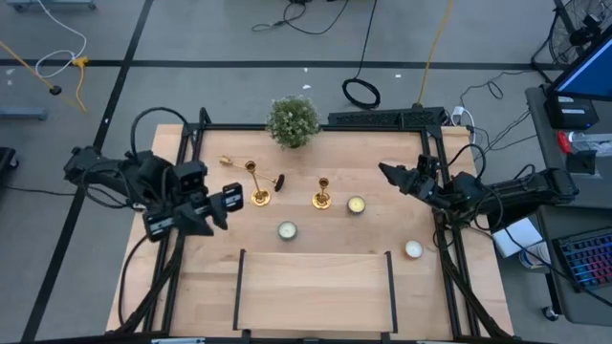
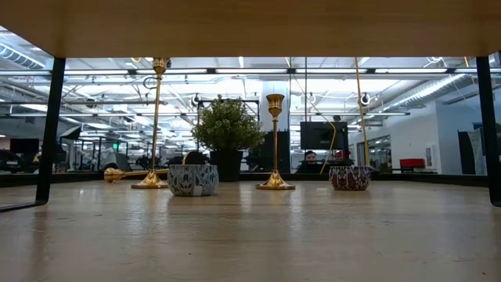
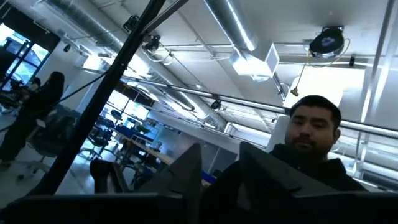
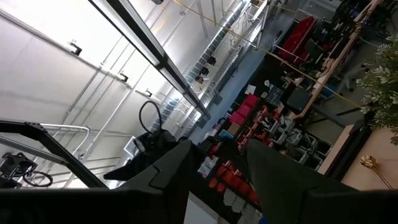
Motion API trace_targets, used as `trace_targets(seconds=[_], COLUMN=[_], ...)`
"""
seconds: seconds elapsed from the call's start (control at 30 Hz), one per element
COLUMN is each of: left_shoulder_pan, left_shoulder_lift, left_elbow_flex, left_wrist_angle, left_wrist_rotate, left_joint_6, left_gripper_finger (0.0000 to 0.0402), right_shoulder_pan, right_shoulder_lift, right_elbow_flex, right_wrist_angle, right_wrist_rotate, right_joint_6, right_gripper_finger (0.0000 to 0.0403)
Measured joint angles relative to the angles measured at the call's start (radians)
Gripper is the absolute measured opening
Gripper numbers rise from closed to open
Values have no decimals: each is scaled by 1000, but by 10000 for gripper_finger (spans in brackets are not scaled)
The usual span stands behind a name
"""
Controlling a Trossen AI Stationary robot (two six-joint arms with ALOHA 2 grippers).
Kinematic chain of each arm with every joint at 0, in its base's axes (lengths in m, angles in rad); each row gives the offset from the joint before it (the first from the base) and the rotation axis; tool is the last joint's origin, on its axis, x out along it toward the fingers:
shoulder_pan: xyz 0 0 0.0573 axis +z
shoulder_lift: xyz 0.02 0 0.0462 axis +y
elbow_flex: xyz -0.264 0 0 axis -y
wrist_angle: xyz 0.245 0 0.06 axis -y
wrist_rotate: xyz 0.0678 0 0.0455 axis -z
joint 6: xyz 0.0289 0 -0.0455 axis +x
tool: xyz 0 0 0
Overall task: Pick & Place candle stick holders
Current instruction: Put the yellow scented candle on the shelf
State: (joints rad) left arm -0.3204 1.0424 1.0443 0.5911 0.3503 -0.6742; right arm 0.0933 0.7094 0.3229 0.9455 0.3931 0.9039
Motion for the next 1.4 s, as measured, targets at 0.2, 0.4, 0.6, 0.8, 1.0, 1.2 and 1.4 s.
trace_targets(seconds=[0.2, 0.4, 0.6, 0.8, 1.0, 1.2, 1.4], left_shoulder_pan=[-29, -56, -92, -170, -266, -275, -275], left_shoulder_lift=[-10, -19, -18, -14, -17, -2, 49], left_elbow_flex=[46, 70, 171, 393, 500, 500, 500], left_wrist_angle=[-50, -179, -406, -946, -1324, -1569, -1845], left_wrist_rotate=[6, 25, -91, -472, -820, -857, -855], left_joint_6=[45, 3, 131, 297, 264, 79, -85], left_gripper_finger=[228, 260, 238, 199, 187, 186, 186], right_shoulder_pan=[0, 0, 0, 0, 0, 0, -4], right_shoulder_lift=[0, 0, 0, 0, 1, 1, 1], right_elbow_flex=[0, 0, 0, 0, 0, 0, 0], right_wrist_angle=[-18, -23, -23, -24, -64, -126, -179], right_wrist_rotate=[0, 1, 2, 2, 2, 2, 31], right_joint_6=[0, 0, 0, 0, 0, 19, 19], right_gripper_finger=[155, 157, 157, 157, 157, 157, 157])
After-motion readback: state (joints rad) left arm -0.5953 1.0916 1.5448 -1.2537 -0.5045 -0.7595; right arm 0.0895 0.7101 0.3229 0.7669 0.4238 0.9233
